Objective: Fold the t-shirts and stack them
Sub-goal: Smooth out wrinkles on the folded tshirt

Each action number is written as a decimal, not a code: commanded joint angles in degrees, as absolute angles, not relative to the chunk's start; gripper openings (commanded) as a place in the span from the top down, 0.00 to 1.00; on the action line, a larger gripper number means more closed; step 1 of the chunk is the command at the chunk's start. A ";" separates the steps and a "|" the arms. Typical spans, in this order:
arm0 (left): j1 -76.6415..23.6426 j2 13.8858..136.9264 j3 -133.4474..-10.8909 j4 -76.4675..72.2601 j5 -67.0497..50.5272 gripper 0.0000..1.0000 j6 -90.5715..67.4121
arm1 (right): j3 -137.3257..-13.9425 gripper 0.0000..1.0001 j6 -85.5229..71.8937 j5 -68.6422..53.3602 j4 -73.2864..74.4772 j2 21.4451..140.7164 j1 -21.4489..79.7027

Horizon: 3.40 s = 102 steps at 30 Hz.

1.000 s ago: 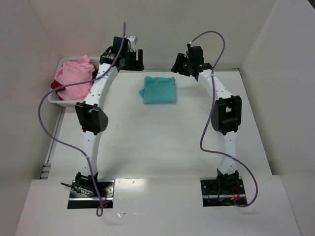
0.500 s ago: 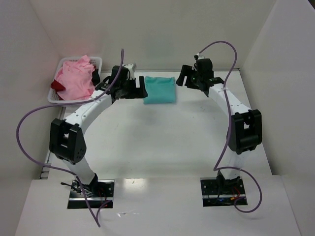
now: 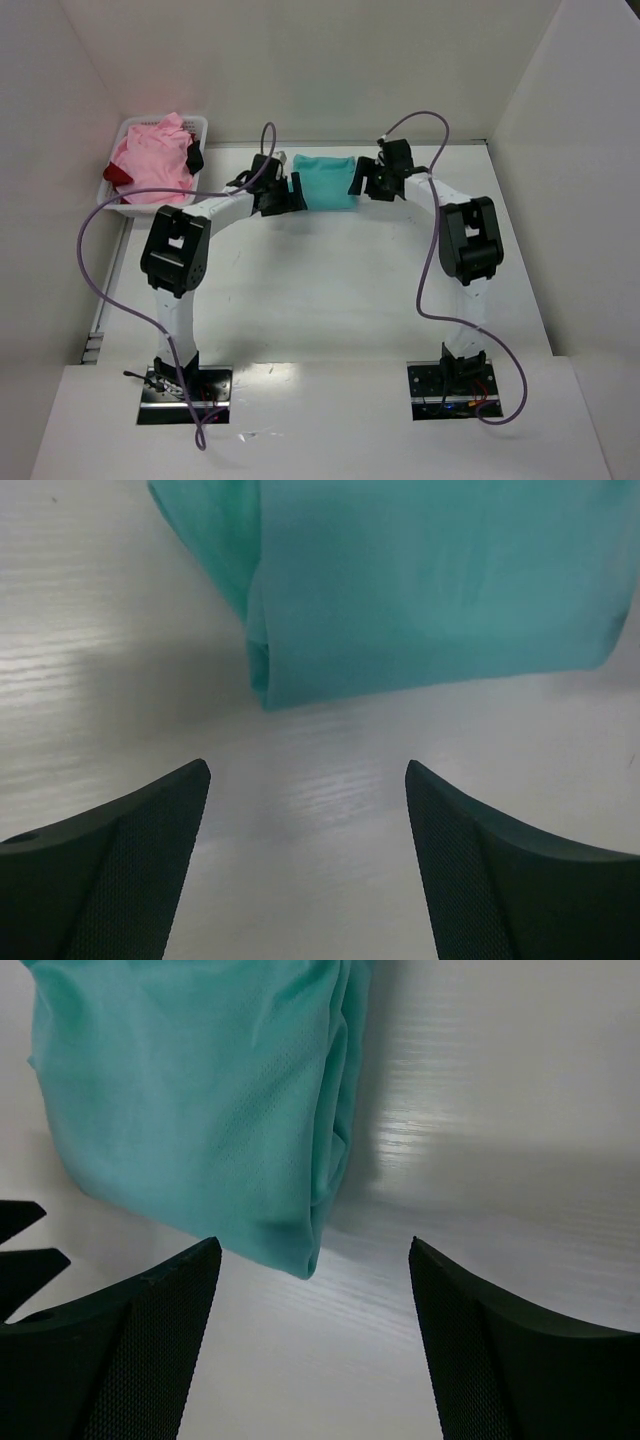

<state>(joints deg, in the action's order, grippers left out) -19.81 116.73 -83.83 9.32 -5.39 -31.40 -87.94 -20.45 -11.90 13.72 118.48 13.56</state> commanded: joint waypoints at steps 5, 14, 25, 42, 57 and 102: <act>-18.37 120.75 -89.02 1.14 -4.04 0.15 -33.75 | -94.20 0.19 -19.60 -13.80 9.76 122.42 13.62; -17.84 124.89 -91.85 1.85 -6.24 0.22 -34.80 | -97.55 0.23 -19.60 -13.80 11.86 126.12 14.15; -17.84 127.79 -95.18 1.85 -8.53 0.37 -34.80 | -97.82 0.39 -20.13 -16.42 14.06 128.85 15.82; -18.36 123.58 -89.13 2.37 -10.90 0.91 -34.19 | -91.50 0.91 -21.71 -18.02 13.36 126.74 17.49; -23.46 104.35 -75.25 11.33 -10.28 0.95 -34.89 | -74.10 0.92 -23.90 -16.96 15.38 105.31 19.77; -23.82 113.72 -76.73 -5.79 -8.96 1.00 -31.55 | -81.12 0.94 -20.40 -23.46 6.24 115.38 21.88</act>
<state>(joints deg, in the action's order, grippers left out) -24.67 112.77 -76.36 1.04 -7.51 -32.75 -78.39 -22.79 -20.58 10.07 112.84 21.87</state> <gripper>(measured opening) 0.003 0.064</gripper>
